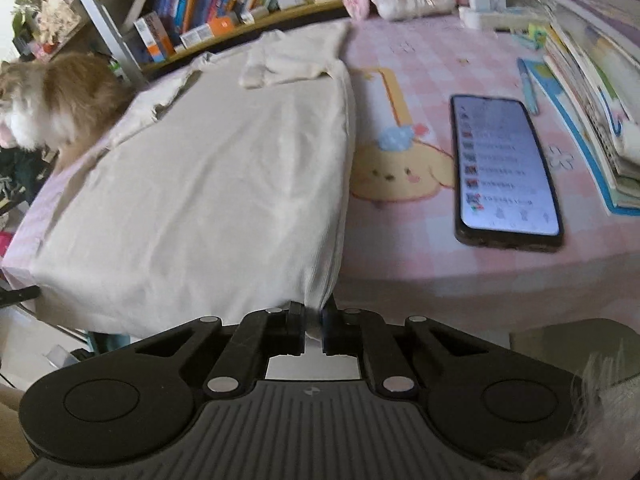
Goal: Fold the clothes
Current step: 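Grasp the T-shirt hem with both grippers, then lift the hem with both grippers and fold it toward the collar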
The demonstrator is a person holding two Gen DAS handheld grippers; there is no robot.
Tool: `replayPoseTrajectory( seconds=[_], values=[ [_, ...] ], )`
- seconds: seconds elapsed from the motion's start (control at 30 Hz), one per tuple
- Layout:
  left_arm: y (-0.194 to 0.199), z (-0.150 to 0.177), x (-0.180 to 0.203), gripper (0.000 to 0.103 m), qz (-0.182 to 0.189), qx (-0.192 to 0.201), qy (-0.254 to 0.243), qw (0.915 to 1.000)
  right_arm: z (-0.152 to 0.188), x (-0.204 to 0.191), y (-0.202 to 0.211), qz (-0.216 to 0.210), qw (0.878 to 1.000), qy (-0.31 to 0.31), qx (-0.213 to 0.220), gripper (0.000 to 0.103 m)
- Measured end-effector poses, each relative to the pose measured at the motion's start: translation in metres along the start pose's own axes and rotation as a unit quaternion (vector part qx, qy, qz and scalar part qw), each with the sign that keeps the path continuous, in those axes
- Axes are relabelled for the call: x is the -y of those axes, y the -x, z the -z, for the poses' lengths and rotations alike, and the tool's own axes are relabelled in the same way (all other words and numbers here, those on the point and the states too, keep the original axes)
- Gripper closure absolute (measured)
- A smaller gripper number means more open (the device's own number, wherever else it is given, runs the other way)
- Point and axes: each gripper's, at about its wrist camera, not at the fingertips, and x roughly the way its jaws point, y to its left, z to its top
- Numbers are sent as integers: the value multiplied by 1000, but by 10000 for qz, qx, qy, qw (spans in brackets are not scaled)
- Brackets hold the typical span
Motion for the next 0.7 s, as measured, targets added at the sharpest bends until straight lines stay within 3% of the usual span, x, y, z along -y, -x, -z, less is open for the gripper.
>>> replayPoseTrajectory(
  seconds=[0.2,0.33,0.4,0.47,0.57,0.7],
  values=[
    [-15,-2,-2,102,40,-130,56,9999,-4,-1,-22,221,9994,-11,-256,96],
    [-23,0,-7,94,47,-230,151,9996,0,8,-32,348,9983,-273,-371,86],
    [-27,-1,-9,90,44,-270,171,9995,1,11,-35,333,9981,-337,-385,86],
    [-31,-2,-11,92,69,-301,186,9994,1,13,-38,313,9981,-372,-372,87],
    [-30,-3,-12,103,26,-316,146,9994,2,13,-37,335,9983,-342,-341,96],
    [-24,-1,-15,103,-86,-330,125,9993,5,15,-30,378,9983,-361,-267,97]
  ],
)
